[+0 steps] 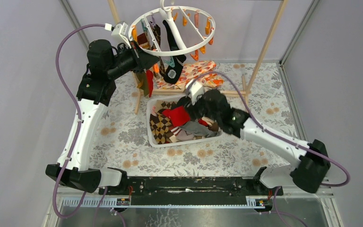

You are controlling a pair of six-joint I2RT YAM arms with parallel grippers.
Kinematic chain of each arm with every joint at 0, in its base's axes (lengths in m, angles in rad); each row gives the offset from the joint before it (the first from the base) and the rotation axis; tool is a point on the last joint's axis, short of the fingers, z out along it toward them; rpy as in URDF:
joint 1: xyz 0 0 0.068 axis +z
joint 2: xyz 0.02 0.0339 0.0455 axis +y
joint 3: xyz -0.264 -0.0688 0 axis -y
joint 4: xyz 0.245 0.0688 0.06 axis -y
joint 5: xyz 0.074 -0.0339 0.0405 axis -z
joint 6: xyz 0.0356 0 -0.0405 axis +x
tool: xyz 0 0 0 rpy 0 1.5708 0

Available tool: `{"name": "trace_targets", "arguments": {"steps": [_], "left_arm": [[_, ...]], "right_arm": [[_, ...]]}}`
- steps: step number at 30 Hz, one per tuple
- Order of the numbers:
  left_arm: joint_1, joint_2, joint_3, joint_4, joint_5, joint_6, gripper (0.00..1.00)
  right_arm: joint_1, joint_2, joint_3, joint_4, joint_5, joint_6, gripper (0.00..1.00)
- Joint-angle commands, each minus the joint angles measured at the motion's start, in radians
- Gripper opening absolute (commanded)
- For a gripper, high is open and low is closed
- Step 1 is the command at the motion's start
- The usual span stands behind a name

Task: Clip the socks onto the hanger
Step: Pick up the sock from the bin.

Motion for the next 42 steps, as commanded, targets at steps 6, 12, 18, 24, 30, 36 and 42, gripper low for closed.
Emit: {"name": "trace_targets", "arguments": {"steps": [6,12,18,24,30,36,42], "left_arm": [[0.006,0.008,0.010,0.001,0.008,0.012,0.02],[0.006,0.008,0.011,-0.002,0.013,0.012,0.02],[0.006,0.015,0.031,-0.013,0.017,0.012,0.05],[0.006,0.017,0.032,-0.017,0.024,0.013,0.05],[0.006,0.018,0.038,-0.026,0.034,0.017,0.05],[0.006,0.016,0.038,-0.028,0.037,0.024,0.05],[0.006,0.017,0.037,-0.031,0.047,0.024,0.05]], "right_arm": [[0.259,-0.022,-0.084,0.018,-0.070,-0.548,0.66],[0.285,0.086,-0.041,0.007,-0.026,-0.630,0.65],[0.292,0.179,-0.010,0.022,0.031,-0.701,0.65],[0.292,0.229,-0.022,0.173,0.102,-0.717,0.59],[0.292,0.258,-0.021,0.253,0.136,-0.707,0.47],[0.291,0.237,-0.017,0.270,0.149,-0.655,0.38],[0.275,0.164,-0.002,0.233,0.081,-0.531,0.26]]}}
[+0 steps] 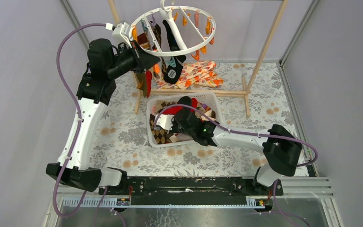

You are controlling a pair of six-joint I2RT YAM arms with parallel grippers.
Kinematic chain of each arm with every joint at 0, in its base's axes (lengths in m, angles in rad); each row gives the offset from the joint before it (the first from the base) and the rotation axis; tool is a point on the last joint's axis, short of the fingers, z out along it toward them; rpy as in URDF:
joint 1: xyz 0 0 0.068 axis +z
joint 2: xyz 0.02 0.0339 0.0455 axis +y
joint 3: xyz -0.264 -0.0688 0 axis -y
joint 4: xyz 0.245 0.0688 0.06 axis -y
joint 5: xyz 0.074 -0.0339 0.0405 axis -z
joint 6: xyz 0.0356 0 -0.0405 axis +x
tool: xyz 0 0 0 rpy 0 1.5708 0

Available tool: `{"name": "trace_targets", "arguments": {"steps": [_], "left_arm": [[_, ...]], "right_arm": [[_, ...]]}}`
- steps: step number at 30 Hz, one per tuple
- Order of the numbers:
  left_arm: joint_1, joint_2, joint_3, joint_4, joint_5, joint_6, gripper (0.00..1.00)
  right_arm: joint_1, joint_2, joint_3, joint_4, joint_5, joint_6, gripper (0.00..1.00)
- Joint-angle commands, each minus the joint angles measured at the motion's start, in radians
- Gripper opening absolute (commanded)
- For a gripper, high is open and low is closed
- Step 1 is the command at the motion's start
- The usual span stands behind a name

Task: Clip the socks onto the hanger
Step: Pick up the sock from the bin.

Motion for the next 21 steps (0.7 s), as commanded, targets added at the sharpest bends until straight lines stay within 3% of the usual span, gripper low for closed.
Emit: {"name": "trace_targets", "arguments": {"steps": [1,7,15,21], "left_arm": [[0.006,0.007,0.021,-0.014,0.018,0.020,0.05],[0.006,-0.001,0.019,-0.015,0.024,0.025,0.06],[0.006,-0.001,0.021,-0.015,0.030,0.023,0.06],[0.006,0.002,0.029,-0.014,0.034,0.015,0.06]], "right_arm": [[-0.010,-0.098,0.056,0.031,-0.041,0.118,0.23],[-0.019,-0.131,0.041,0.054,-0.050,0.166,0.00],[-0.089,-0.199,0.076,0.077,-0.149,0.418,0.00],[-0.156,-0.306,0.034,0.258,-0.238,0.703,0.00]]}}
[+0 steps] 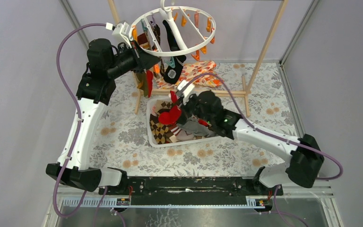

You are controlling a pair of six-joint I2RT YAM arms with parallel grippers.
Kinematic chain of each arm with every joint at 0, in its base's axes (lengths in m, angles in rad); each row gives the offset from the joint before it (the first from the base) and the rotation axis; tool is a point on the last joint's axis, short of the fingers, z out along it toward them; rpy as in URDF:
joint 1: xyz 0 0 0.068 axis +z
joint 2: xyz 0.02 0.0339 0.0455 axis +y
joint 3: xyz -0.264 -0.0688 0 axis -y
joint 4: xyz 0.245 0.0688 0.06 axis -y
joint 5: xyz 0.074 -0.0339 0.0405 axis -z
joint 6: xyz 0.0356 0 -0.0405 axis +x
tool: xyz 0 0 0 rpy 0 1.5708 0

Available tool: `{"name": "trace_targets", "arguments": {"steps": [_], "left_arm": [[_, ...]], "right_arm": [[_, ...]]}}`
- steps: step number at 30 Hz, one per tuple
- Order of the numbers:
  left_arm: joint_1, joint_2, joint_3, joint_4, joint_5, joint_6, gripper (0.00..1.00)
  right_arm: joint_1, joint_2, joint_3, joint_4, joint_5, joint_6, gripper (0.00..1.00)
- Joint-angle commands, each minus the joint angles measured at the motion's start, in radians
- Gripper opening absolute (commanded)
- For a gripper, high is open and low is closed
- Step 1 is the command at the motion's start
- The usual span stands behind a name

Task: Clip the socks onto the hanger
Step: Pick up the sock from the bin, then clamp the sock onto the hanger.

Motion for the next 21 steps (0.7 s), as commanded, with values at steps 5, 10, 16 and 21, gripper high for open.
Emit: {"name": "trace_targets", "arguments": {"steps": [5,10,16,21], "left_arm": [[0.006,0.002,0.026,-0.006,0.022,0.005,0.06],[0.006,0.000,0.024,-0.006,0.017,0.004,0.06],[0.005,-0.001,0.013,-0.004,0.011,0.006,0.06],[0.004,-0.002,0.009,-0.001,-0.001,0.009,0.05]], "right_arm": [[-0.020,-0.110,-0.017,0.403,0.004,0.388,0.00],[-0.019,-0.055,0.021,0.495,0.032,0.492,0.00],[-0.007,0.001,0.076,0.540,0.055,0.518,0.00],[0.010,0.021,0.083,0.606,0.106,0.545,0.00]]}}
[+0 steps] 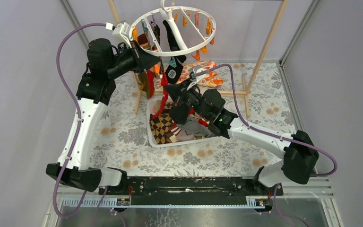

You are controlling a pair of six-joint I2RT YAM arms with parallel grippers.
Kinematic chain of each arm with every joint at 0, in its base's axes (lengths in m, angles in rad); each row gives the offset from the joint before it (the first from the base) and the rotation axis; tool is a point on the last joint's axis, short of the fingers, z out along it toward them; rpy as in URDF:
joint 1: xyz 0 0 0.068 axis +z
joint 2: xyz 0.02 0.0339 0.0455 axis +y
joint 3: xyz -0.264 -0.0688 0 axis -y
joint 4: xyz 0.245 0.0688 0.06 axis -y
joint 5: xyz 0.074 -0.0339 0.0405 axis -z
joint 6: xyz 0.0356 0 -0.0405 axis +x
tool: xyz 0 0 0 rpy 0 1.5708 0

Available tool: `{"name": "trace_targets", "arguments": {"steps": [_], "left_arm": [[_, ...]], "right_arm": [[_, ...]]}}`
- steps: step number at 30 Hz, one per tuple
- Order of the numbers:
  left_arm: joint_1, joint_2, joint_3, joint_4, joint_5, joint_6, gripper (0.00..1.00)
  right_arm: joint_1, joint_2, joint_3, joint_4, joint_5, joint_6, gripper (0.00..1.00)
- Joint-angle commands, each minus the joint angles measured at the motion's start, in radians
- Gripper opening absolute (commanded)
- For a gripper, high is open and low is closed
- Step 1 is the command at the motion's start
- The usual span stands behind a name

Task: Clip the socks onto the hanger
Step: Clamp the sock onto the hanger.

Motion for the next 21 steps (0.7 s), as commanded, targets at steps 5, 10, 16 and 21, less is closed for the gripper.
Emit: {"name": "trace_targets", "arguments": {"steps": [5,10,16,21], "left_arm": [[0.004,-0.005,-0.005,0.014,-0.008,0.002,0.05],[0.004,-0.003,-0.004,0.020,-0.010,-0.004,0.05],[0.004,-0.003,-0.005,0.022,-0.011,-0.008,0.04],[0.004,-0.002,-0.005,0.023,-0.012,-0.008,0.04]], "right_arm": [[0.037,0.017,0.071,0.203,0.103,0.075,0.00],[0.044,0.041,0.082,0.246,0.119,0.109,0.00],[0.053,0.061,0.102,0.261,0.114,0.110,0.00],[0.059,0.069,0.105,0.288,0.121,0.108,0.00]]}}
